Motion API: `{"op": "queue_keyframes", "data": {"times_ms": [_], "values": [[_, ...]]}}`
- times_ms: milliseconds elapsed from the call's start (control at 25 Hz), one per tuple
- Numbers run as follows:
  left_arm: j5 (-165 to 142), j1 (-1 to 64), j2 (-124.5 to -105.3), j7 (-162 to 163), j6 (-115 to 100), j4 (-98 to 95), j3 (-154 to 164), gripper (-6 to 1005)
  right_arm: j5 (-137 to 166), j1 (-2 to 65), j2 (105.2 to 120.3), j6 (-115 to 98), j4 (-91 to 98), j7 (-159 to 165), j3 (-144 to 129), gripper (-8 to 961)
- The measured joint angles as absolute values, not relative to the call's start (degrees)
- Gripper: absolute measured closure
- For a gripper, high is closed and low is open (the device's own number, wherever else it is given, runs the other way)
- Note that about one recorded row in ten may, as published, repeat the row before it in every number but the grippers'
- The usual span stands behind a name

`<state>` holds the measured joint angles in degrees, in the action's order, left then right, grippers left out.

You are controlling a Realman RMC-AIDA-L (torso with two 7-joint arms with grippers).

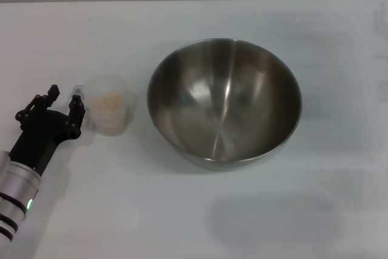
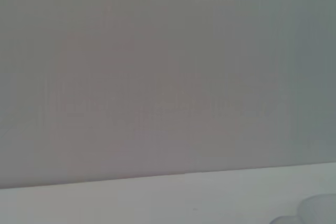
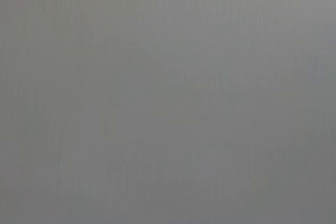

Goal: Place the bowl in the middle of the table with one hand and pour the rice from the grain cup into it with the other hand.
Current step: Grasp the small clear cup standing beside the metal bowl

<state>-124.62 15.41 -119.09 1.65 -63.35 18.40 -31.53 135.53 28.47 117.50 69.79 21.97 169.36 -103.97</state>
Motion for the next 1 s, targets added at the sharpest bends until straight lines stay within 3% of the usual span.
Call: {"op": "queue_keyframes", "data": {"times_ms": [440, 520, 1000], "values": [[-124.92, 15.82, -119.09, 1.51, -63.45, 19.08, -31.05, 782, 135.53, 28.54, 117.51, 69.78, 21.97, 169.36, -103.89, 443], [-125.03, 15.86, -119.09, 1.49, -63.73, 19.17, -31.03, 975, 135.53, 28.53, 117.51, 69.78, 21.97, 169.36, -103.87, 443], [-124.92, 19.47, -119.05, -14.55, -71.96, 22.39, -33.37, 970, 135.53, 28.52, 117.51, 69.78, 22.05, 169.36, -103.89, 443]]}}
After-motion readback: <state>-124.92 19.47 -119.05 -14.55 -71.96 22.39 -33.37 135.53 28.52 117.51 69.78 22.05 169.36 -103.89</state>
